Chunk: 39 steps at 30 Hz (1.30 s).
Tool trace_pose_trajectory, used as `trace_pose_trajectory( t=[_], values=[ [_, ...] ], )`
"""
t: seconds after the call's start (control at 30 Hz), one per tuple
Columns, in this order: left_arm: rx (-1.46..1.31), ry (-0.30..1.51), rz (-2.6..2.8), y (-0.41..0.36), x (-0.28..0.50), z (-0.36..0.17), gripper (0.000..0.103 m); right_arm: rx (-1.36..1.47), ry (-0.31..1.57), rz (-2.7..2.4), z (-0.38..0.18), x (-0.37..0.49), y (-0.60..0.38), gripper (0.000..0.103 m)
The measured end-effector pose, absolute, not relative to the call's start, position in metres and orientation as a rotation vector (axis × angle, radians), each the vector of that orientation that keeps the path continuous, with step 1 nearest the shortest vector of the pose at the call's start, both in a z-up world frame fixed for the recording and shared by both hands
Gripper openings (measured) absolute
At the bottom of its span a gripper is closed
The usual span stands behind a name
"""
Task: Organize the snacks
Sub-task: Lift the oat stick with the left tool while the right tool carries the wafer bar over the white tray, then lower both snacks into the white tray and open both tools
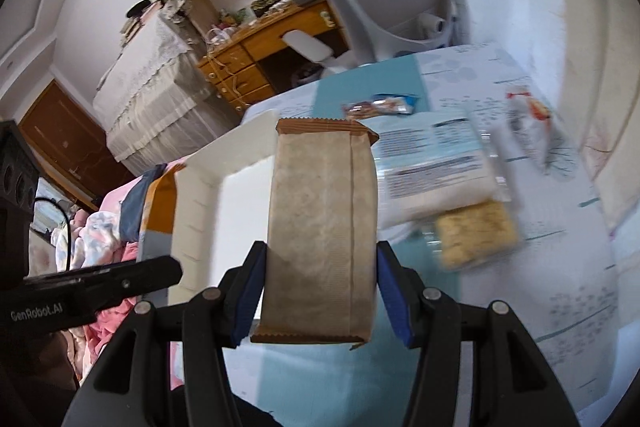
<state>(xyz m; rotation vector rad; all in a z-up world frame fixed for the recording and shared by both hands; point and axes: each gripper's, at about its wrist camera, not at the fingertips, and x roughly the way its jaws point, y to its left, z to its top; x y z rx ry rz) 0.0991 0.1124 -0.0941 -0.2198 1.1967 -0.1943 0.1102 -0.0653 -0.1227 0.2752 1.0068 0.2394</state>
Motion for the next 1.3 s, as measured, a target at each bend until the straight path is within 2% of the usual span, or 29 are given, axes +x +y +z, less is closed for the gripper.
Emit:
trace_pose_trajectory(
  t=[0.47,0.57,0.6,0.63,0.67,0.73,0.87,1.3],
  values=[
    [-0.284,1.155,-0.077,0.218,0.109,-0.101,0.04,0.264,0.948,0.326,-0.125,0.124,0.027,0.054],
    [-0.297,1.145,-0.055,0.227,0.112,-0.101,0.043,0.238,0.947,0.35,-0.124,0.124,0.04,0.054],
    [-0.301,1.145,-0.043,0.23,0.113,-0.102,0.055,0.226,0.949,0.362,-0.124,0.123,0.044,0.054],
    [-0.3,1.149,-0.03,0.231,0.114,-0.103,0.076,0.212,0.951,0.366,-0.123,0.123,0.048,0.055],
    [-0.296,1.149,-0.019,0.232,0.115,-0.104,0.082,0.198,0.953,0.366,-0.123,0.123,0.051,0.056],
    [-0.3,1.145,-0.025,0.233,0.115,-0.105,0.083,0.179,0.962,0.361,-0.123,0.123,0.054,0.057],
    [-0.294,1.147,-0.024,0.23,0.116,-0.105,0.083,0.199,0.965,0.35,-0.125,0.123,0.05,0.068],
    [-0.283,1.149,-0.026,0.2,0.118,-0.101,0.083,0.219,0.993,0.302,-0.125,0.12,0.019,0.069]
  ],
)
